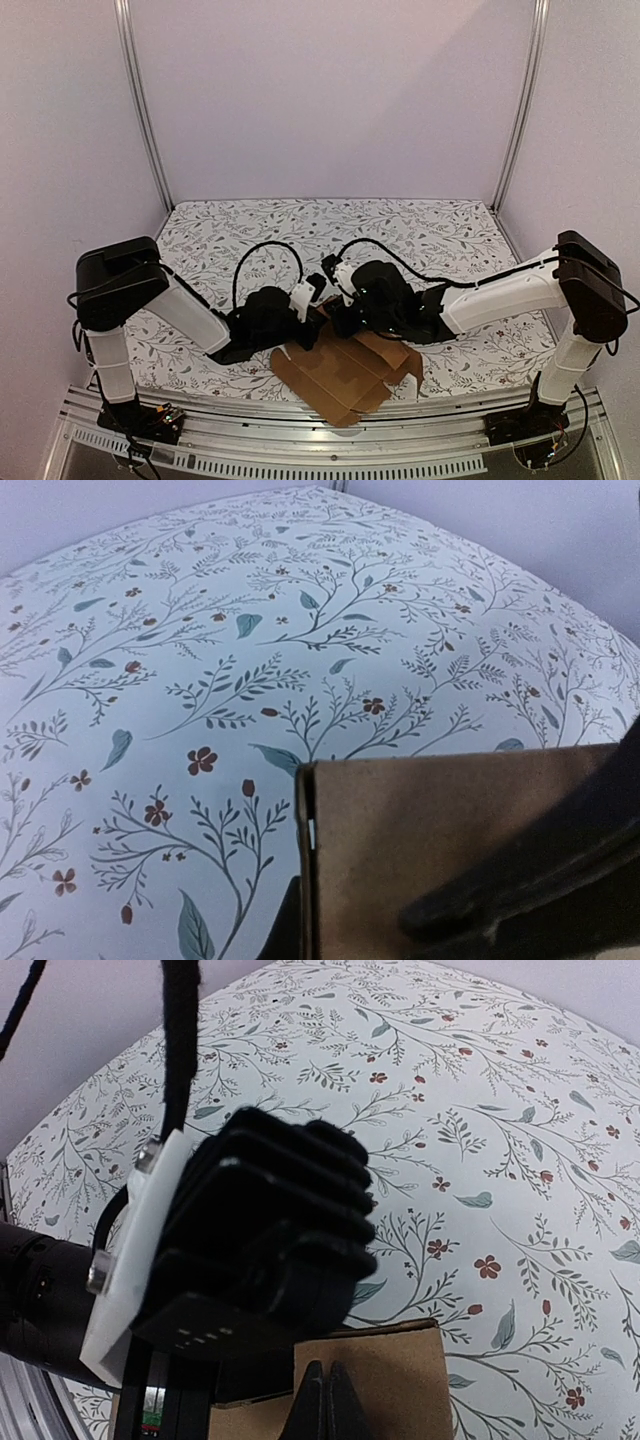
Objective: Fold the paper box
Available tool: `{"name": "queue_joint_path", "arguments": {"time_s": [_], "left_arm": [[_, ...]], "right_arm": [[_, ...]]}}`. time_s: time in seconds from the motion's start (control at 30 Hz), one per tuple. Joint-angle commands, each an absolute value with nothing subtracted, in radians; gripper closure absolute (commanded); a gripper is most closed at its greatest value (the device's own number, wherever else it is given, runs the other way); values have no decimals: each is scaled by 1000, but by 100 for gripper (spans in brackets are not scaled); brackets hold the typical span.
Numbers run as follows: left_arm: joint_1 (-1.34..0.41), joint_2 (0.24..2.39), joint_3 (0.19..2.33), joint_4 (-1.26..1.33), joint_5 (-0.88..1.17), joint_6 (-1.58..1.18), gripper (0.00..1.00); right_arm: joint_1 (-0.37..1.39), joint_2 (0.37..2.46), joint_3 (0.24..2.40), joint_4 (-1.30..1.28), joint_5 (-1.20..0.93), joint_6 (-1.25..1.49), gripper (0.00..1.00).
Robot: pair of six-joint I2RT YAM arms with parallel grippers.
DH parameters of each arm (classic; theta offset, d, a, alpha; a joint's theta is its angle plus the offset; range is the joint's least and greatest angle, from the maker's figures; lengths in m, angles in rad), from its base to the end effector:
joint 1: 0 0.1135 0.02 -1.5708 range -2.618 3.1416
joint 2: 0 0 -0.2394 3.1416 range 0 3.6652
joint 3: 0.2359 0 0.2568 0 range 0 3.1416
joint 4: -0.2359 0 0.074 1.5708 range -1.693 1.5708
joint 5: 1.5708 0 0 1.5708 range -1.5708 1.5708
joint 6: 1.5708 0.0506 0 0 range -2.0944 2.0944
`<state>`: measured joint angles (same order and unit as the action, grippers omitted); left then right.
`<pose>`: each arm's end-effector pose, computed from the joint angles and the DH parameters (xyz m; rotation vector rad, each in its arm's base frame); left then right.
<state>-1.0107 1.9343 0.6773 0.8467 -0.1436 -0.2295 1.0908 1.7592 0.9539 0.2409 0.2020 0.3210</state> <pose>0.1937 -0.2953 0.0688 0.6862 1.9185 -0.6562 0.1870 0.3373 0.1441 -0.7065 2.0682 0.6109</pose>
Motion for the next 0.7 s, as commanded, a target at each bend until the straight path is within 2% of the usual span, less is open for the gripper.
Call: {"name": "queue_joint_path", "arguments": {"time_s": [0.0,0.37,0.67], "left_arm": [[-1023,1951,677,885,-122,-228,100],[-1027,1878,661,815,-211,-195,100],[-1031,1835,644,764,-216,-153,100]], "right_arm": [[1086,1734,936,230,190,342,100],[1085,1696,946,207,215,352,100],[1087,1686,937,200,239,364,90]]}}
